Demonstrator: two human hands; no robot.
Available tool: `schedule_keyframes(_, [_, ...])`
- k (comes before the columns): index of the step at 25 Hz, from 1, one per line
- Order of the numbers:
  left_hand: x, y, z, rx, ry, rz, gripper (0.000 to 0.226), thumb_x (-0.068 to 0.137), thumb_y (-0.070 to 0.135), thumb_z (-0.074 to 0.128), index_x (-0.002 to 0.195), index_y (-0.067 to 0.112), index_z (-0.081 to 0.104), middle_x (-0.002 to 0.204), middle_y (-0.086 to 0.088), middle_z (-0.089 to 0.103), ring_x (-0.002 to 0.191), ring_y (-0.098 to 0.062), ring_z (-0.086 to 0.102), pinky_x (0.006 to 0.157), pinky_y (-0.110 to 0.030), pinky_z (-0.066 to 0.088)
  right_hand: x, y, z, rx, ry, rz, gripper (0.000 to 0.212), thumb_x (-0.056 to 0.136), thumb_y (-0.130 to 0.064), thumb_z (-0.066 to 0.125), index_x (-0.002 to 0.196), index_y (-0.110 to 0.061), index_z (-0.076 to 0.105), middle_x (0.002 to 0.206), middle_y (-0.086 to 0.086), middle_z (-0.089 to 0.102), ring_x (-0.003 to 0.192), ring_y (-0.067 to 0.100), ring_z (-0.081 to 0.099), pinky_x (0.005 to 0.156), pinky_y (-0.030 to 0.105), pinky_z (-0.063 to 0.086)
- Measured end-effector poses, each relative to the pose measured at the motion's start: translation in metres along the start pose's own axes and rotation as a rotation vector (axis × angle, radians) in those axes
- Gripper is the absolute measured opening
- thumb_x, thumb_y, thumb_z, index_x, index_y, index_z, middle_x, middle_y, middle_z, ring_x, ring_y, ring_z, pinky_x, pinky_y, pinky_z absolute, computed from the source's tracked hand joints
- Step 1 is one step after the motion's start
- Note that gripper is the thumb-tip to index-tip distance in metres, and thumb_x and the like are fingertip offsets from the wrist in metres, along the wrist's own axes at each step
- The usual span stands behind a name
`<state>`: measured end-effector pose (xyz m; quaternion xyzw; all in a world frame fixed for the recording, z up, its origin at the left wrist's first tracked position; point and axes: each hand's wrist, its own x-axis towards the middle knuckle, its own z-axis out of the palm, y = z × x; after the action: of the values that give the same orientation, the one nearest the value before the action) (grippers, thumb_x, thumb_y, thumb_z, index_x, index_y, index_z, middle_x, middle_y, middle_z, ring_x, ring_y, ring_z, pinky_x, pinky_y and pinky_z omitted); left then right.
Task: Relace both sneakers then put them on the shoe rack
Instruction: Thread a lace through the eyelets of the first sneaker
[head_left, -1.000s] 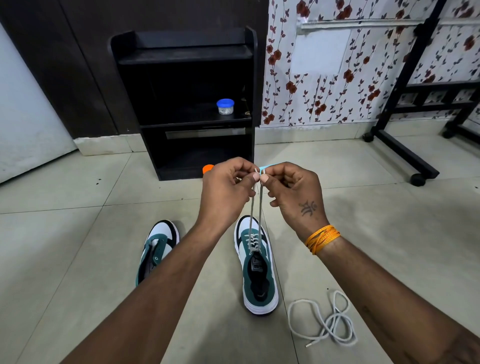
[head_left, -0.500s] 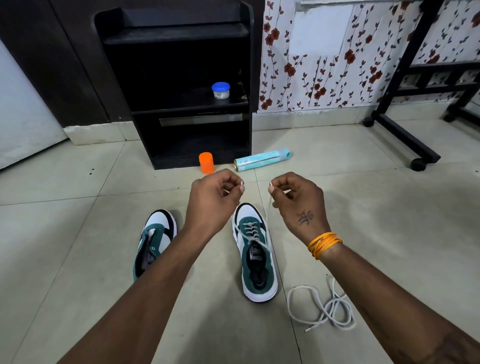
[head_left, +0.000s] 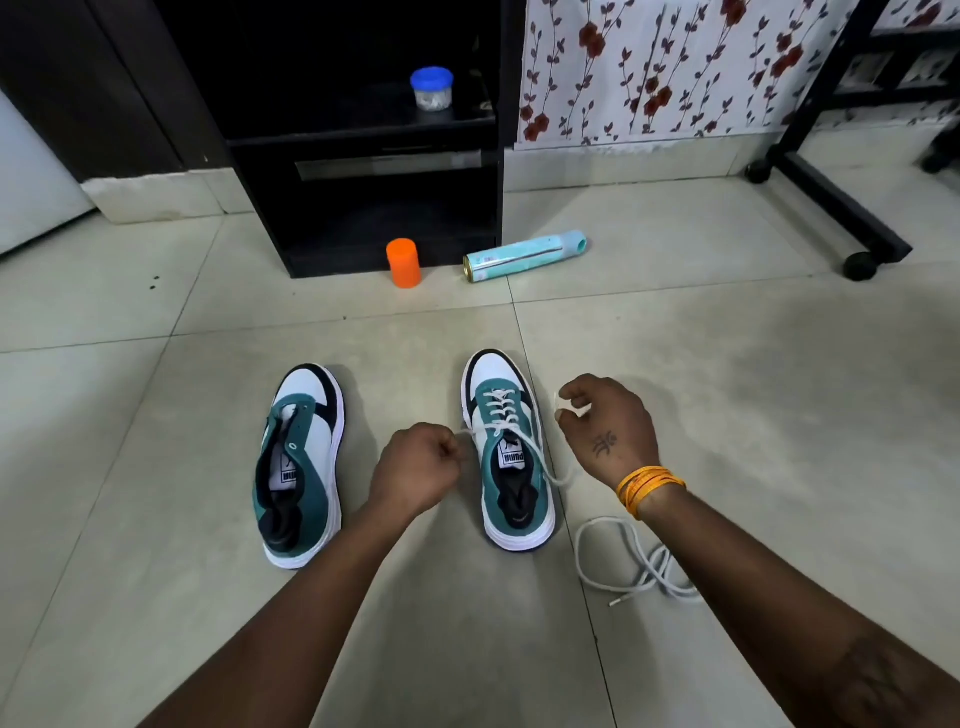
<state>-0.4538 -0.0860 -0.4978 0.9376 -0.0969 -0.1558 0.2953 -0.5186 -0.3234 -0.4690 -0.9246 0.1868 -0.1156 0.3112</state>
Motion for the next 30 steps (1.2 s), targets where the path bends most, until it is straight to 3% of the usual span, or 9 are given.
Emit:
schedule_keyframes(3, [0.000, 0.013, 0.004, -0.297, 0.026, -0.167, 0.026, 0.091, 0.032, 0.056, 0.076, 0.018, 0.071, 0.072, 0.001, 0.074, 0.056, -0.023, 0.069, 0.056, -0.033, 0.054, -0.014, 0.002, 0.005, -0.009, 0.094, -0.009, 0.022, 0.085, -0.023, 0.071, 0.106, -0.026, 0.069, 0.104, 0.000, 0.065, 0.088, 0.025, 0.068, 0.074, 0.037, 0.054])
schedule_keyframes(5, [0.003, 0.023, 0.006, -0.536, 0.018, -0.346, 0.042, 0.099, 0.043, 0.056, 0.078, 0.009, 0.068, 0.068, -0.004, 0.070, 0.048, -0.023, 0.061, 0.049, -0.029, 0.045, -0.023, 0.003, 0.007, -0.016, 0.095, 0.092, 0.012, 0.086, -0.034, 0.070, 0.085, -0.022, 0.067, 0.085, -0.003, 0.068, 0.078, 0.025, 0.067, 0.068, 0.033, 0.051])
schedule_keyframes(7, [0.006, 0.029, 0.008, -0.707, -0.044, -0.499, 0.053, 0.099, 0.058, 0.057, 0.076, 0.011, 0.063, 0.061, -0.003, 0.061, 0.044, -0.021, 0.055, 0.046, -0.025, 0.040, -0.032, -0.001, 0.009, 0.141, -0.094, 0.353, 0.047, 0.088, -0.053, 0.065, 0.071, -0.010, 0.067, 0.063, 0.002, 0.068, 0.059, 0.028, 0.066, 0.061, 0.036, 0.056])
schedule_keyframes(9, [0.009, 0.034, 0.011, -0.820, -0.125, -0.578, 0.052, 0.096, 0.063, 0.062, 0.078, 0.014, 0.062, 0.059, -0.001, 0.057, 0.043, -0.018, 0.050, 0.045, -0.023, 0.037, -0.039, -0.010, 0.010, 0.424, -0.277, 0.616, 0.059, 0.092, -0.059, 0.062, 0.067, -0.005, 0.067, 0.055, 0.008, 0.064, 0.045, 0.027, 0.055, 0.050, 0.033, 0.053])
schedule_keyframes(15, [0.014, 0.040, 0.020, -1.024, -0.158, -0.600, 0.022, 0.098, 0.032, 0.072, 0.083, 0.016, 0.066, 0.055, 0.005, 0.056, 0.046, -0.009, 0.043, 0.039, -0.018, 0.034, -0.023, -0.025, 0.019, 0.705, -0.423, 0.902, 0.043, 0.101, -0.046, 0.058, 0.070, -0.017, 0.050, 0.052, 0.001, 0.040, 0.040, 0.014, 0.027, 0.044, 0.017, 0.025])
schedule_keyframes(20, [0.010, 0.040, 0.016, -1.084, -0.102, -0.547, 0.011, 0.099, 0.014, 0.068, 0.093, 0.019, 0.061, 0.057, 0.005, 0.060, 0.045, -0.007, 0.048, 0.041, -0.018, 0.040, -0.013, -0.028, 0.017, 0.733, -0.403, 0.869, 0.027, 0.098, -0.015, 0.057, 0.072, -0.012, 0.056, 0.053, 0.001, 0.044, 0.038, 0.012, 0.028, 0.042, 0.018, 0.025])
schedule_keyframes(25, [0.005, 0.044, -0.007, -1.173, 0.071, -0.481, 0.018, 0.095, -0.001, 0.063, 0.093, 0.016, 0.070, 0.078, -0.003, 0.075, 0.051, -0.010, 0.055, 0.045, -0.021, 0.041, -0.009, -0.030, 0.004, 0.846, -0.156, 0.629, 0.015, 0.093, -0.003, 0.063, 0.079, -0.002, 0.063, 0.066, 0.016, 0.064, 0.043, 0.017, 0.049, 0.041, 0.023, 0.044])
schedule_keyframes(27, [0.007, 0.048, -0.023, -1.211, 0.040, -0.413, 0.018, 0.097, 0.002, 0.062, 0.093, 0.017, 0.071, 0.084, -0.001, 0.076, 0.049, -0.008, 0.052, 0.042, -0.018, 0.036, -0.009, -0.030, -0.008, 0.781, -0.153, 0.476, 0.011, 0.086, 0.002, 0.070, 0.079, -0.004, 0.064, 0.070, 0.016, 0.069, 0.047, 0.019, 0.053, 0.045, 0.027, 0.049])
schedule_keyframes(30, [0.013, 0.057, -0.042, -1.092, -0.064, -0.350, 0.025, 0.106, 0.025, 0.054, 0.096, 0.014, 0.074, 0.068, 0.006, 0.060, 0.044, -0.007, 0.037, 0.038, -0.019, 0.024, -0.010, -0.034, -0.025, 0.574, -0.179, 0.273, 0.011, 0.085, 0.000, 0.075, 0.087, -0.009, 0.069, 0.069, 0.011, 0.072, 0.052, 0.020, 0.061, 0.051, 0.032, 0.057])
